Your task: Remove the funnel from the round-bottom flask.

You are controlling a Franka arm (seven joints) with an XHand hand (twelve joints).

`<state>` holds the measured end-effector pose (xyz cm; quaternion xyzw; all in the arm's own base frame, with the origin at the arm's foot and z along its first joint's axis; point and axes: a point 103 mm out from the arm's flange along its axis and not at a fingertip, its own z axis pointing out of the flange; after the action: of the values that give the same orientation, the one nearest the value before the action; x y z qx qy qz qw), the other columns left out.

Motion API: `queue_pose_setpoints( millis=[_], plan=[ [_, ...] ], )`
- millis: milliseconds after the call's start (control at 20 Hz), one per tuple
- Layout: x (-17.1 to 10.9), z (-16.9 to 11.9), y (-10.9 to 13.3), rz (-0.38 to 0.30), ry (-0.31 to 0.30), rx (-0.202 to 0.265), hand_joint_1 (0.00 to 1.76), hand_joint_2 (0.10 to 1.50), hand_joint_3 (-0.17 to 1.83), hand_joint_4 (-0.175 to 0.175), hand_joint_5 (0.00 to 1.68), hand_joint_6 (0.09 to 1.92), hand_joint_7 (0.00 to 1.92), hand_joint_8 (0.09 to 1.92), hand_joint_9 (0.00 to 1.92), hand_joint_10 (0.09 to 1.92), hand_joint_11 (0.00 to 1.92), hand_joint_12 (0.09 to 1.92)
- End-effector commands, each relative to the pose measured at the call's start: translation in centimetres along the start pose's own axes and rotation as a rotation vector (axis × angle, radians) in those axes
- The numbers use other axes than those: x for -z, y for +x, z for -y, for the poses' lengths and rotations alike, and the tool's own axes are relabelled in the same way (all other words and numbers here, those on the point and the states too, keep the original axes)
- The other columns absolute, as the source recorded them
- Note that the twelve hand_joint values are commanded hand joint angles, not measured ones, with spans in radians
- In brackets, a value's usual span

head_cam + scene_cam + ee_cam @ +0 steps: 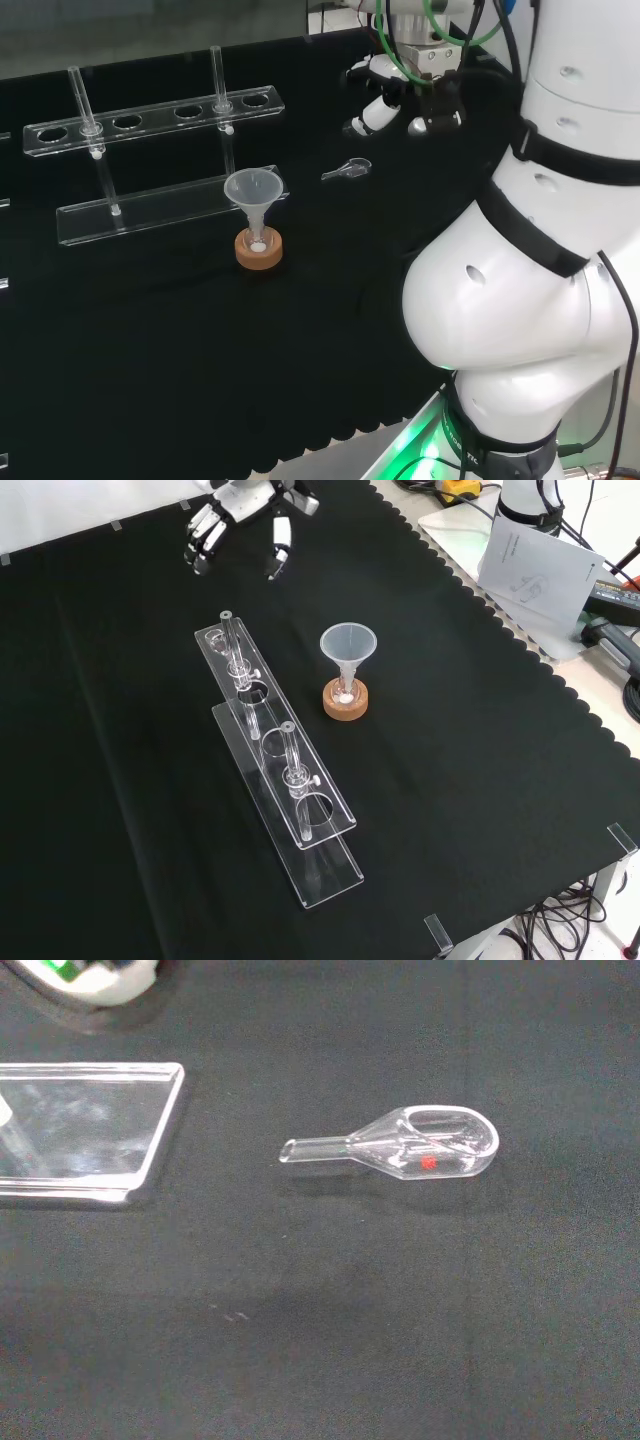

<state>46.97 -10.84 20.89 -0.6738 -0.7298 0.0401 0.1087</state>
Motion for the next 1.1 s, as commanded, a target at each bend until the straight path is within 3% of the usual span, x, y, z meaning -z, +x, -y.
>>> queue_pose_setpoints(
  millis=[50, 350, 750, 1100],
  plan=[
    [1.2, 3.2, 2.9, 0.039, -0.014, 0.0, 0.7, 0.63, 0.44, 0.006, 0.29, 0.09, 0.07, 0.59, 0.32, 0.64, 0.17, 1.41],
    [1.6, 6.0, 6.2, 0.048, -0.018, 0.026, 0.69, 0.63, 0.44, 0.006, 0.29, 0.09, 0.08, 0.59, 0.32, 0.64, 0.18, 1.41],
    [1.8, 9.3, 10.7, 0.083, 0.078, 0.01, 0.61, 0.64, 0.39, -0.004, 0.19, 0.09, 0.0, 0.51, 0.21, 0.7, 0.16, 1.47],
    [1.8, 11.3, 13.4, 0.121, 0.117, 0.01, 0.58, 0.65, 0.34, -0.02, 0.05, 0.09, 0.0, 0.37, 0.11, 0.75, 0.16, 1.49]
  ],
)
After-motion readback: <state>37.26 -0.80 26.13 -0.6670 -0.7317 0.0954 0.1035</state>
